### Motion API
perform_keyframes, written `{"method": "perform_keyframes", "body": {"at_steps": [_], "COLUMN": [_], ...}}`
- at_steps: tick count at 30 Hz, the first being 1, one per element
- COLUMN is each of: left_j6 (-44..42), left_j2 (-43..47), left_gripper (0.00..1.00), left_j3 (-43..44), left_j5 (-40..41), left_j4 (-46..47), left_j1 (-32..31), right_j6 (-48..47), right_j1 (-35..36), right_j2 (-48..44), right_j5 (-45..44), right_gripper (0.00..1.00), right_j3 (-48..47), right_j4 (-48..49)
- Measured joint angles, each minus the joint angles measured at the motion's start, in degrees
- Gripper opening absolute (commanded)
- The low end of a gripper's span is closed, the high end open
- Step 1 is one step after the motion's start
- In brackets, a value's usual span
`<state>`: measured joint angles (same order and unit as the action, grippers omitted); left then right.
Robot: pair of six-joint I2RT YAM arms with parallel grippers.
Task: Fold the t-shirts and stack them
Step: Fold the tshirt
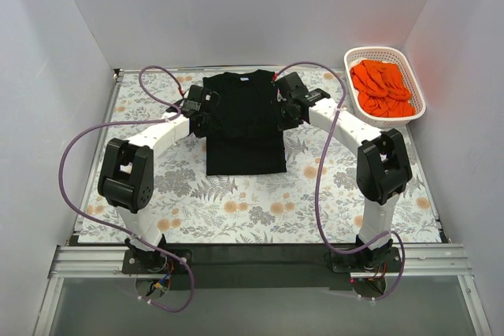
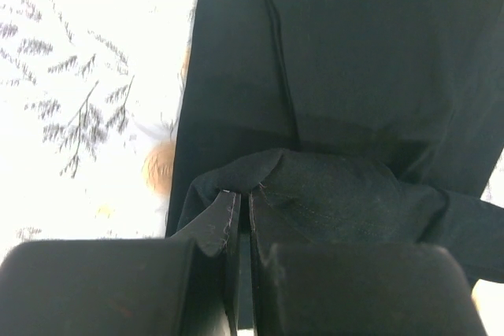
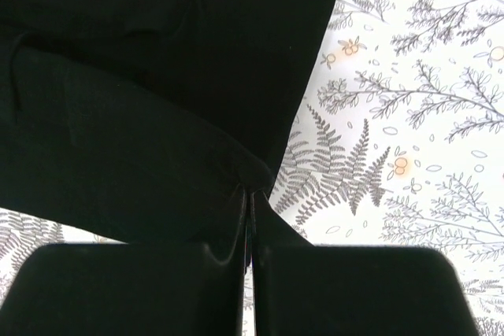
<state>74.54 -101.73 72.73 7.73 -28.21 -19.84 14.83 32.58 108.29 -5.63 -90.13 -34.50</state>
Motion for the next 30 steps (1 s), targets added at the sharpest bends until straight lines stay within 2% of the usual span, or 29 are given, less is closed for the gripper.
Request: {"method": "perform_keyframes", "body": {"at_steps": [13,15,16,18,19,20,22,23,26,28,29,30], "left_j6": [-0.92,-1.11,-1.31,-1.79,-1.99,-2.16,-2.62,-2.75,-3.06,-3.10,-2.95,-2.82], "left_j2": [-5.73,-6.32,-6.54,-6.67,-6.67,-6.64,-6.60,-6.38,-4.09,-0.92,0.83,2.56], "left_gripper": [0.00,0.05,0.12,0.19,0.25,0.36,0.48,0.56,0.62,0.62,0.61,0.54], "left_j3": [-1.05,-1.11,-1.11,-1.11,-1.11,-1.11,-1.11,-1.16,-2.49,-3.82,-4.35,-4.74], "left_j5": [0.66,0.68,0.68,0.66,0.66,0.70,0.70,0.72,0.66,0.55,0.39,0.35], "left_j4": [6.56,7.08,7.37,7.69,7.87,8.15,8.50,8.61,8.81,8.33,7.91,7.61], "left_j1": [0.83,0.85,0.87,0.87,0.87,0.90,0.94,0.96,0.96,0.92,0.66,0.48], "right_j6": [-1.31,-1.31,-1.29,-1.09,-0.94,-0.83,-0.83,-0.76,-1.07,-1.20,-1.38,-1.46], "right_j1": [-1.53,-1.70,-1.77,-1.86,-1.88,-1.90,-1.95,-1.97,-1.97,-1.68,-1.62,-1.42], "right_j2": [3.98,4.90,5.44,6.25,6.49,6.54,6.45,6.36,5.40,3.80,2.84,1.86], "right_j5": [1.49,1.49,1.40,1.27,1.22,1.14,0.94,0.85,0.87,1.07,1.38,1.79], "right_gripper": [0.01,0.01,0.02,0.13,0.26,0.31,0.43,0.45,0.46,0.45,0.44,0.43], "right_j3": [0.66,0.74,0.74,0.79,0.85,1.01,1.05,1.05,1.44,2.14,2.36,2.56], "right_j4": [5.40,5.90,6.10,6.21,6.23,6.21,6.12,6.19,6.25,6.03,6.05,6.19]}}
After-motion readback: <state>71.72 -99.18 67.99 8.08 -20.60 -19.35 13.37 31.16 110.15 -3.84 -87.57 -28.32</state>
